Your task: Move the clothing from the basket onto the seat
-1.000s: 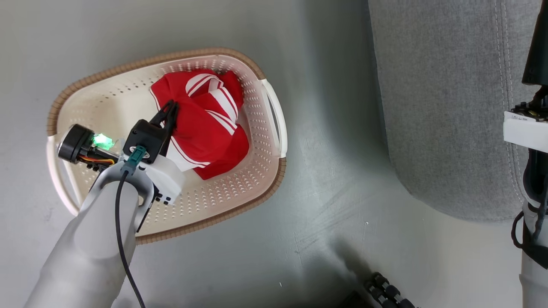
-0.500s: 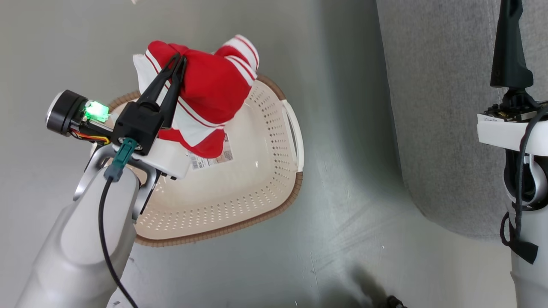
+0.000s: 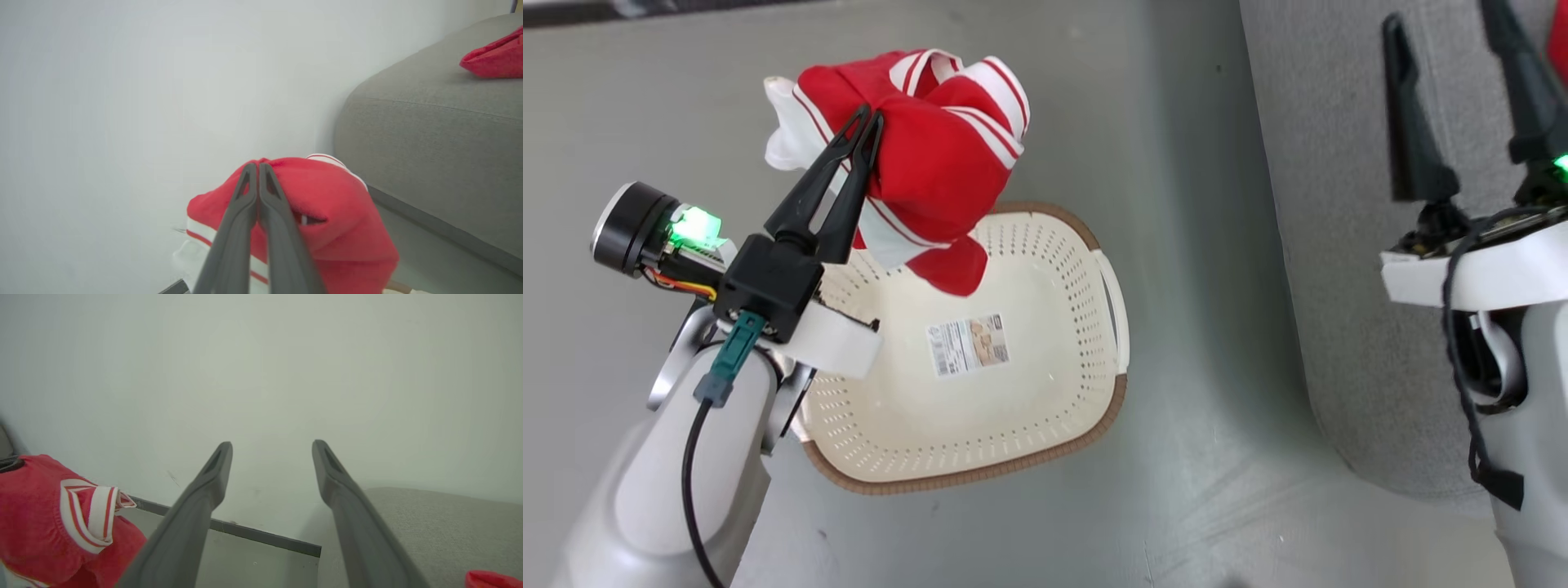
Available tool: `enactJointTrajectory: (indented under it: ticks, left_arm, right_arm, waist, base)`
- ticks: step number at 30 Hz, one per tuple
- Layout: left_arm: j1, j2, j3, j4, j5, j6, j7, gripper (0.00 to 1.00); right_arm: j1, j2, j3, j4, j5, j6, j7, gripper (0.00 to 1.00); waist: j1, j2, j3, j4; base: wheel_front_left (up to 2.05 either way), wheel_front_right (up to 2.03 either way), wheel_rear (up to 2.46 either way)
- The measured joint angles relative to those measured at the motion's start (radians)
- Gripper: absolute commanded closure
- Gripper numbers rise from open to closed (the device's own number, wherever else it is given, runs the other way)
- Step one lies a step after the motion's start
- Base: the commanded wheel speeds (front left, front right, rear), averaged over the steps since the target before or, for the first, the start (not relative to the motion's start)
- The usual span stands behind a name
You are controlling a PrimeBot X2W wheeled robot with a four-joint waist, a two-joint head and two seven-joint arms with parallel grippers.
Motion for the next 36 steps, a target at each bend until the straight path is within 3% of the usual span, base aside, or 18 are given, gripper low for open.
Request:
enactJointTrajectory:
  ticks: [9,36]
  left_arm:
    - [0.06,0.042,-0.002,-0.056,0.0,-0.022,0.0,1.0]
    - [0.17,0.073,-0.067,-0.206,-0.018,-0.09,0.043,1.0]
  right_arm:
    - [0.074,-0.051,0.079,0.04,0.003,0.0,0.0,0.0]
    - [0.326,-0.142,0.371,0.085,0.106,0.0,0.0,0.0]
  waist:
    - [0.0,0.0,-0.128,0.028]
    - [0.0,0.0,-0.453,0.063]
  base:
    - [0.0,0.0,0.0]
    - [0.0,0.0,0.0]
